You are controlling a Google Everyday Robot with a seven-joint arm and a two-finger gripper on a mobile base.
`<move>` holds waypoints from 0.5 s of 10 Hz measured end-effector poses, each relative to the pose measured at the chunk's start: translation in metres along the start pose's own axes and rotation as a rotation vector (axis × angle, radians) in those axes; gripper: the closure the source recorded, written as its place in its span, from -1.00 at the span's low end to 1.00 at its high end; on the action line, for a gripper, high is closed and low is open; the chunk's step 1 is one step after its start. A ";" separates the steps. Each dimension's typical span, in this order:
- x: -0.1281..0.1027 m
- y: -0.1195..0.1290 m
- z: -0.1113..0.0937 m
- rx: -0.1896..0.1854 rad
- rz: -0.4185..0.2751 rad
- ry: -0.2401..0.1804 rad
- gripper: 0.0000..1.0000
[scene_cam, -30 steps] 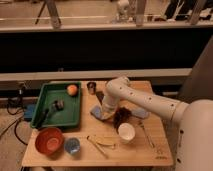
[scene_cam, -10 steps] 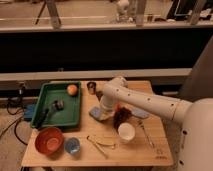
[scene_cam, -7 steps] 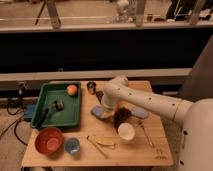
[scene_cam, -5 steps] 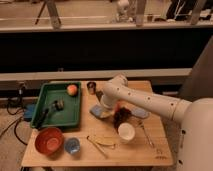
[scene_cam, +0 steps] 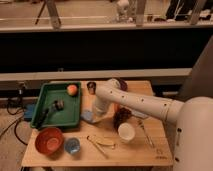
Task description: Wipe table surface with sponge
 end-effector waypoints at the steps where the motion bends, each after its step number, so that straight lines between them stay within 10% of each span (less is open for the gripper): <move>1: 0.001 0.008 -0.001 -0.010 -0.018 0.001 0.92; 5: 0.039 0.032 -0.011 -0.018 0.000 0.038 0.92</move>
